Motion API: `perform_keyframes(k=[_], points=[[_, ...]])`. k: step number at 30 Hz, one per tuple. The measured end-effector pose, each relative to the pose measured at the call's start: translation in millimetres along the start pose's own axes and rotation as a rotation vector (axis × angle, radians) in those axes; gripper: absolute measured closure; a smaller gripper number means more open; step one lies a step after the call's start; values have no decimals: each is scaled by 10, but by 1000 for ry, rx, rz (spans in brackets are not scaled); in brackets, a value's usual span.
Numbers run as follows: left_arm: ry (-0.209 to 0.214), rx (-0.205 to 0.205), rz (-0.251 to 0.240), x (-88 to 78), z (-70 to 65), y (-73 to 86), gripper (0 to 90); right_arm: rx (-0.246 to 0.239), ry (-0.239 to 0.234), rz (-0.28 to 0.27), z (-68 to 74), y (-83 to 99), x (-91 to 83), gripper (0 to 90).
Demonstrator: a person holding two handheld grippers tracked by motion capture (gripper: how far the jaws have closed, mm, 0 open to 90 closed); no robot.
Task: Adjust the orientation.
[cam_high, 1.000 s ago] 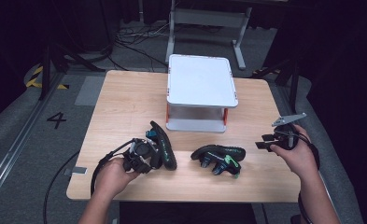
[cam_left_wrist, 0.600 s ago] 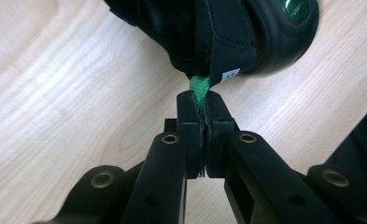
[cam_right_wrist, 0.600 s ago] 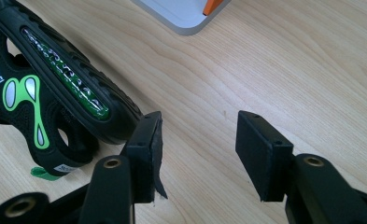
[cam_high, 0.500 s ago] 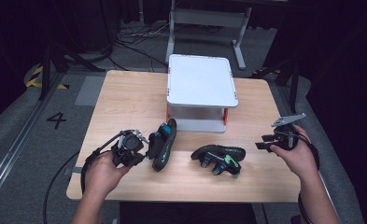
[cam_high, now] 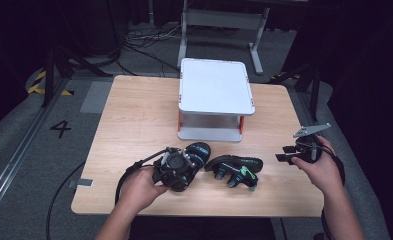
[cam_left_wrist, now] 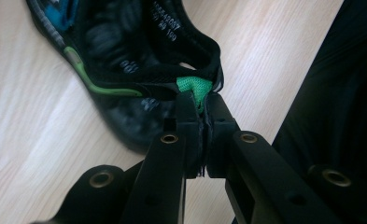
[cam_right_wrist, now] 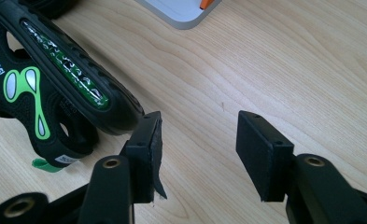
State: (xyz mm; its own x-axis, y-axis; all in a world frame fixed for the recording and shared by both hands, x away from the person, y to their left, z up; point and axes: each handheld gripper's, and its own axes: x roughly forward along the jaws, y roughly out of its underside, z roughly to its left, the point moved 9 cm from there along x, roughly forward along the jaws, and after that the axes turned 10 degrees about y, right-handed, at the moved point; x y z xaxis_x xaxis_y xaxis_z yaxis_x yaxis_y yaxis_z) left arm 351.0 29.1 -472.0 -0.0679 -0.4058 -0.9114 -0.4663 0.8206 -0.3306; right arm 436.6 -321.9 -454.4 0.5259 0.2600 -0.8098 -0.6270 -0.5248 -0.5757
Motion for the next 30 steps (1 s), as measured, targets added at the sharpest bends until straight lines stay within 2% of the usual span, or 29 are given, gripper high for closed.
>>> perform_keyframes(k=[5,6,7,9,11,14,18,21,22,23,27,30], points=[[24,9,-12,-23,-21,-33,866,3,5,3,-13,33,-2,513],[39,7,-29,-38,-29,-40,850,3,6,6,-15,42,0,513],[57,8,-51,-61,-30,-53,807,4,6,9,-12,52,-1,512],[61,-21,-97,-142,-2,-79,690,4,6,9,-13,61,-10,511],[27,-41,-125,-214,60,-92,597,6,10,5,-17,68,-24,508],[-26,-91,-153,-280,188,-89,518,2,12,4,8,82,-46,496],[-115,-184,-192,-428,453,-15,447,-32,5,-9,140,62,-137,488],[-144,-239,-209,-538,594,60,438,-70,-34,-24,311,38,-194,487],[-144,-239,-209,-538,594,60,436,-70,-34,-24,311,38,-194,487],[-170,-269,-210,-599,694,114,434,-89,-43,-11,387,59,-193,487],[-195,-294,-196,-633,791,171,431,-103,-52,12,454,105,-160,485],[-189,-298,-194,-637,824,192,428,-111,-61,31,515,138,-129,483]])
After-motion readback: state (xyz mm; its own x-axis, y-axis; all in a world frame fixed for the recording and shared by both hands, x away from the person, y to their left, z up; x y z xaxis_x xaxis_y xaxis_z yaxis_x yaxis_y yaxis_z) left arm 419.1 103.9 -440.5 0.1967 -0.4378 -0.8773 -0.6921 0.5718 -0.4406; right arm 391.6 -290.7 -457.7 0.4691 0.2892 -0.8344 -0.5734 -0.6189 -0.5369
